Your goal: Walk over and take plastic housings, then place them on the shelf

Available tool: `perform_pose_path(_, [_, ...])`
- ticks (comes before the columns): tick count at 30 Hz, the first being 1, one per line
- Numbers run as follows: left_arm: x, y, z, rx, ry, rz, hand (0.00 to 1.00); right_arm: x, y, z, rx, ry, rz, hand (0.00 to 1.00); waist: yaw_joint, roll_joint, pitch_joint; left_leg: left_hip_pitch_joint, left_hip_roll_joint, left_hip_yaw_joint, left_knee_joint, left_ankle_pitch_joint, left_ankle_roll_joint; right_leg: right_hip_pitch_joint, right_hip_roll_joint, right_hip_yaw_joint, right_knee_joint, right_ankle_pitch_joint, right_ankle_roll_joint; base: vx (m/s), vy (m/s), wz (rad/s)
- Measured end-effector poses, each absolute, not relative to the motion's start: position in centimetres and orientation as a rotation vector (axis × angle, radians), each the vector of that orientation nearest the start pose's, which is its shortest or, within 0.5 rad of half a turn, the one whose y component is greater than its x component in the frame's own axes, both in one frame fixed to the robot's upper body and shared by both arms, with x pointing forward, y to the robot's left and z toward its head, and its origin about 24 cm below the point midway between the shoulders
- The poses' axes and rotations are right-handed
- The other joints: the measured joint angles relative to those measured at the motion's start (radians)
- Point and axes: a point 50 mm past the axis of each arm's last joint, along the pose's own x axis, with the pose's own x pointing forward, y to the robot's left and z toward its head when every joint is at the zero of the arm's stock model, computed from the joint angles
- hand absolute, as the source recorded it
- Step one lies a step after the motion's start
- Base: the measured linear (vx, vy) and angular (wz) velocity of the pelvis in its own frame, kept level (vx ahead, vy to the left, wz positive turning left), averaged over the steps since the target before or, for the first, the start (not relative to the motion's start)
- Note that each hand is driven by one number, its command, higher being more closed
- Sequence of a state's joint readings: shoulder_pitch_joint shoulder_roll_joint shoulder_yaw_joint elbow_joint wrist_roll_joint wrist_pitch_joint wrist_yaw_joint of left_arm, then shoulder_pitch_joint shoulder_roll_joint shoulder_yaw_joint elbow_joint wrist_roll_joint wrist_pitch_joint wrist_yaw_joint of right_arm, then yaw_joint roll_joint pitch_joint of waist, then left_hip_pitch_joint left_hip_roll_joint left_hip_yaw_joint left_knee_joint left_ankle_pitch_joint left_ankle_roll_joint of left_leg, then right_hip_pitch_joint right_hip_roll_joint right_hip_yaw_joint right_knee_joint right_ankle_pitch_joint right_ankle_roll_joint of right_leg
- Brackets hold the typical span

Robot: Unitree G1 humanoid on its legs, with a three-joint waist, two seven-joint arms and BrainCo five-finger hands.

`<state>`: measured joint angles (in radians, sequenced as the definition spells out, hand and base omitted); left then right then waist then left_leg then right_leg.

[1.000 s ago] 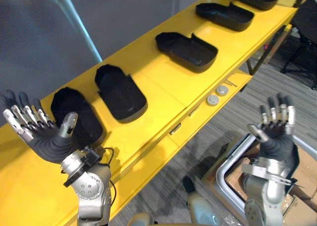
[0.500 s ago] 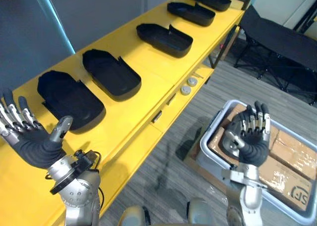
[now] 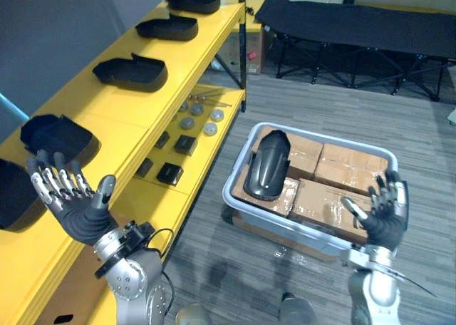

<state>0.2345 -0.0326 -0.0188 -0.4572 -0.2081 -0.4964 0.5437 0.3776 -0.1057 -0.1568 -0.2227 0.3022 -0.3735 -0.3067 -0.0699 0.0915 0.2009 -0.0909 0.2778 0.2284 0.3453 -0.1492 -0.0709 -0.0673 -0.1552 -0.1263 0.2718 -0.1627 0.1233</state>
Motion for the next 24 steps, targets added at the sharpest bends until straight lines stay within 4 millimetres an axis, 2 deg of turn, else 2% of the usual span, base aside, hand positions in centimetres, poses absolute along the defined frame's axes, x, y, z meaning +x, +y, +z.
perform_pose_path(1, [18.0, 18.8, 12.2, -0.413, -0.629, 0.583, 0.00, 16.0, -24.2, 5.5, 0.137, -0.244, -0.584, 0.00, 0.000, -0.001, 0.000, 0.012, -0.011, -0.001, -0.032, -0.001, -0.002, -0.001, -0.002, -0.004, 0.000, 0.004, 0.006, -0.06, 0.066, 0.18])
perform_pose_path(3, [19.3, 18.1, 9.4, -0.317, -0.458, 0.451, 0.00, 16.4, -24.5, 3.8, 0.151, -0.174, -0.655, 0.00, 0.002, -0.015, 0.007, 0.033, -0.047, 0.003, -0.087, 0.024, -0.053, 0.000, -0.031, -0.003, -0.012, 0.027, 0.031, -0.05, 0.094, 0.11])
perform_pose_path(4, [19.6, 17.8, 8.6, -0.273, -0.405, 0.415, 0.00, 16.7, -24.6, 3.2, 0.161, -0.145, -0.668, 0.00, 0.003, -0.018, 0.009, 0.034, -0.052, 0.004, -0.092, 0.027, -0.059, 0.001, -0.035, -0.001, -0.019, 0.038, 0.035, -0.05, 0.120, -0.02])
perform_pose_path(6, [20.3, 16.8, 5.5, -0.132, -0.214, 0.282, 0.00, 18.2, -24.6, 0.5, 0.181, -0.013, -0.684, 0.00, 0.010, -0.040, 0.023, 0.026, -0.059, 0.011, -0.091, 0.028, -0.063, 0.020, -0.038, 0.003, -0.081, 0.091, 0.044, -0.04, 0.102, -0.07])
perform_pose_path(9, [21.2, 15.3, 1.8, -0.057, 0.000, 0.131, 0.00, 19.8, -25.6, -1.2, 0.201, 0.078, -0.730, 0.00, 0.026, -0.048, 0.035, -0.037, -0.068, -0.002, -0.071, 0.031, -0.067, 0.019, -0.040, -0.007, -0.173, 0.161, 0.050, -0.05, 0.095, 0.05])
perform_pose_path(11, [22.1, 14.5, -0.6, -0.004, 0.132, 0.049, 0.00, 21.9, -26.6, -1.3, 0.185, 0.107, -0.763, 0.00, 0.035, -0.047, 0.080, -0.091, -0.071, -0.026, -0.032, 0.028, -0.061, 0.017, -0.040, -0.022, -0.215, 0.200, 0.053, -0.09, 0.090, 0.20])
perform_pose_path(12, [22.3, 14.3, -1.0, 0.006, 0.154, 0.025, 0.00, 22.6, -27.0, -1.0, 0.183, 0.099, -0.772, 0.00, 0.035, -0.044, 0.095, -0.107, -0.072, -0.031, -0.019, 0.026, -0.058, 0.017, -0.041, -0.032, -0.220, 0.206, 0.054, -0.13, 0.084, 0.36])
perform_pose_path(13, [22.4, 13.5, -1.7, 0.026, 0.195, -0.046, 0.00, 24.9, -28.2, 0.4, 0.180, 0.066, -0.797, 0.00, 0.050, -0.039, 0.142, -0.141, -0.074, -0.057, 0.010, 0.023, -0.054, 0.015, -0.041, -0.046, -0.231, 0.220, 0.055, -0.13, 0.076, 0.28])
perform_pose_path(14, [22.5, 13.3, -1.8, 0.030, 0.198, -0.060, 0.00, 25.3, -28.5, 0.8, 0.177, 0.057, -0.802, 0.00, 0.055, -0.036, 0.150, -0.146, -0.074, -0.059, 0.015, 0.023, -0.053, 0.015, -0.041, -0.049, -0.231, 0.223, 0.055, -0.13, 0.060, 0.30])
perform_pose_path(16, [22.1, 12.6, -2.6, 0.062, 0.239, -0.146, 0.00, 28.1, -30.6, 3.8, 0.148, -0.004, -0.827, 0.00, 0.078, -0.020, 0.189, -0.184, -0.080, -0.084, 0.042, 0.021, -0.050, 0.005, -0.043, -0.066, -0.232, 0.232, 0.058, -0.11, 0.050, 0.22])
perform_pose_path(17, [22.0, 12.5, -2.9, 0.067, 0.251, -0.153, 0.00, 28.8, -31.0, 4.6, 0.141, -0.018, -0.833, 0.00, 0.088, -0.015, 0.190, -0.195, -0.080, -0.085, 0.049, 0.020, -0.048, -0.004, -0.043, -0.066, -0.232, 0.235, 0.058, -0.08, 0.042, 0.13])
perform_pose_path(18, [21.8, 12.5, -3.5, 0.073, 0.283, -0.158, 0.00, 29.8, -31.8, 6.2, 0.129, -0.054, -0.840, 0.00, 0.101, -0.006, 0.196, -0.213, -0.082, -0.090, 0.059, 0.019, -0.045, -0.013, -0.043, -0.067, -0.232, 0.240, 0.059, -0.07, 0.038, 0.03])
perform_pose_path(19, [21.7, 12.5, -3.7, 0.075, 0.289, -0.159, 0.00, 30.0, -31.9, 6.4, 0.126, -0.058, -0.842, 0.00, 0.103, -0.004, 0.197, -0.216, -0.082, -0.091, 0.062, 0.019, -0.045, -0.014, -0.044, -0.068, -0.232, 0.240, 0.059, -0.06, 0.041, 0.20])
perform_pose_path(20, [21.5, 12.5, -4.6, 0.075, 0.333, -0.157, 0.00, 31.1, -32.8, 8.6, 0.108, -0.103, -0.855, 0.00, 0.113, 0.014, 0.204, -0.251, -0.085, -0.113, 0.088, 0.014, -0.037, -0.021, -0.044, -0.086, -0.230, 0.242, 0.061, -0.04, 0.035, 0.30])
perform_pose_path(22, [21.2, 12.8, -5.5, 0.067, 0.378, -0.145, 0.00, 32.0, -33.0, 10.1, 0.106, -0.132, -0.869, 0.00, 0.123, 0.017, 0.207, -0.280, -0.088, -0.133, 0.110, 0.010, -0.030, -0.029, -0.044, -0.101, -0.227, 0.243, 0.063, -0.02, 0.031, 0.26])
perform_pose_path(24, [20.7, 13.0, -6.5, 0.076, 0.418, -0.142, 0.00, 32.8, -33.2, 11.8, 0.097, -0.167, -0.886, 0.00, 0.151, 0.023, 0.222, -0.298, -0.089, -0.138, 0.138, -0.001, -0.022, -0.038, -0.047, -0.103, -0.214, 0.243, 0.063, -0.02, 0.054, 0.06])
